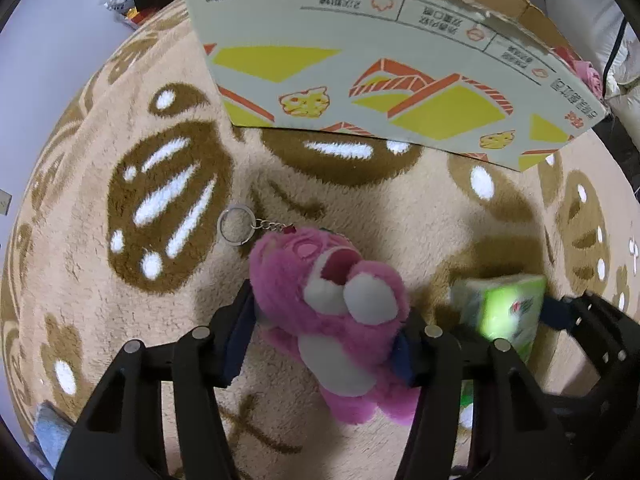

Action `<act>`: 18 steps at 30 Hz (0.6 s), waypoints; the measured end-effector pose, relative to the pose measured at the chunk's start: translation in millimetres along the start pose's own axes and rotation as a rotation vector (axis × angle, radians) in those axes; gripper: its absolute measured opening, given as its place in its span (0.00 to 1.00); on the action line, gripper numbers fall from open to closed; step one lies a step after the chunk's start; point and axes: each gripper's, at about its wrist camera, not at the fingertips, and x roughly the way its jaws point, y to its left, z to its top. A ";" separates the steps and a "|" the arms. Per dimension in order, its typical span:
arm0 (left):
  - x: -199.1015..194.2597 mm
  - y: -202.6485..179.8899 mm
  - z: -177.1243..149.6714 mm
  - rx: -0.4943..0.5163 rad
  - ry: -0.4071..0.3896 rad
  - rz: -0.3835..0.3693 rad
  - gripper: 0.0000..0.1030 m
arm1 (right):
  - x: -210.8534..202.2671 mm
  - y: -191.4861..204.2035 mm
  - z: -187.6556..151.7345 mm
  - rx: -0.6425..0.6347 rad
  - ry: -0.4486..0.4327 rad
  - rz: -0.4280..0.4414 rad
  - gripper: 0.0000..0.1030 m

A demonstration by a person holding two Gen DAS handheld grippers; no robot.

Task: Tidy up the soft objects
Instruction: 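Grasp the pink bear with the left tool while the right tool grasps the green tissue pack, then lift the pink bear with the left tool while the right tool carries the green pack over the box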

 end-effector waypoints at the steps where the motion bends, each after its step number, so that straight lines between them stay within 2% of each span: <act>1: -3.2 -0.6 0.3 0.004 -0.007 0.004 0.55 | -4.3 -2.4 0.9 0.011 -0.018 0.002 0.58; 9: -34.8 1.1 -1.6 -0.013 -0.094 -0.016 0.55 | -42.9 -25.1 9.1 0.100 -0.164 0.040 0.58; 14: -67.9 2.6 -1.1 -0.012 -0.206 -0.028 0.55 | -76.2 -29.8 11.7 0.117 -0.295 0.054 0.58; 18: -97.6 2.4 -1.0 0.000 -0.332 -0.018 0.55 | -106.1 -24.5 14.4 0.086 -0.418 0.050 0.58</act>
